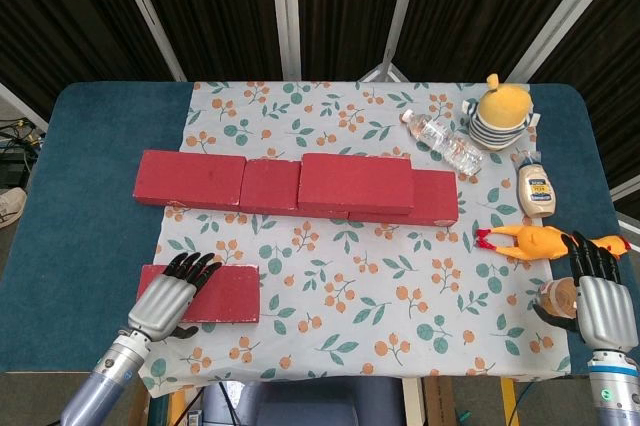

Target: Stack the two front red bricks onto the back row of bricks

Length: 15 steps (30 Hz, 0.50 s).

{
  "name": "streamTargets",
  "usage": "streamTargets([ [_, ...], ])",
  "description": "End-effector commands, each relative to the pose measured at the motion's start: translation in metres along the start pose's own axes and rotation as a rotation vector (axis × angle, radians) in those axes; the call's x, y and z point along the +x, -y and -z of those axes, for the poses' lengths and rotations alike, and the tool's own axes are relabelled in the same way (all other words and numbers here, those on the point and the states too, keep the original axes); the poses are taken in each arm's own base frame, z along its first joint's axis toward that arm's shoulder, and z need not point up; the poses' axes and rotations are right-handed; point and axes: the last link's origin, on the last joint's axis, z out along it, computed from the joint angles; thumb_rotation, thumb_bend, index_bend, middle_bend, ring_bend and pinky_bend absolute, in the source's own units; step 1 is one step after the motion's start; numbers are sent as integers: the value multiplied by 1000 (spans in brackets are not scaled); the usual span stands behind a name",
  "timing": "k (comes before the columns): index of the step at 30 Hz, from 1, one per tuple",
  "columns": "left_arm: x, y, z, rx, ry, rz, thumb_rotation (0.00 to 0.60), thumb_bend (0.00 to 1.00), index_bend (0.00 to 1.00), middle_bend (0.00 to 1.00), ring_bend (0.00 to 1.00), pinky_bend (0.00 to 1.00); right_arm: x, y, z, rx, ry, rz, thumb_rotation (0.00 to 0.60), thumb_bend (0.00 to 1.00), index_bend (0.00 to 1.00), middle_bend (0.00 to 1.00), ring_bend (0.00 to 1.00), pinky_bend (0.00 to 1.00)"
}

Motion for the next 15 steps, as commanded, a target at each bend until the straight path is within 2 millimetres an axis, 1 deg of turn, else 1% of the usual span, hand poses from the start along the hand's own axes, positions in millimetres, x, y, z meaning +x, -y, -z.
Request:
streamTargets([
  [1,-4,3,2,9,21,-10,600,0,0,0,0,0,0,0,0,-3,0,1,600,63,4,0,0,0],
  [6,-6,6,-4,25,50,-7,600,0,0,0,0,0,1,-1,0,-15,1,1,600,63,4,0,0,0],
  [15,-5,10,-17,67,81,-31,600,0,0,0,0,0,0,-1,0,-20,3,6,600,63,4,0,0,0],
])
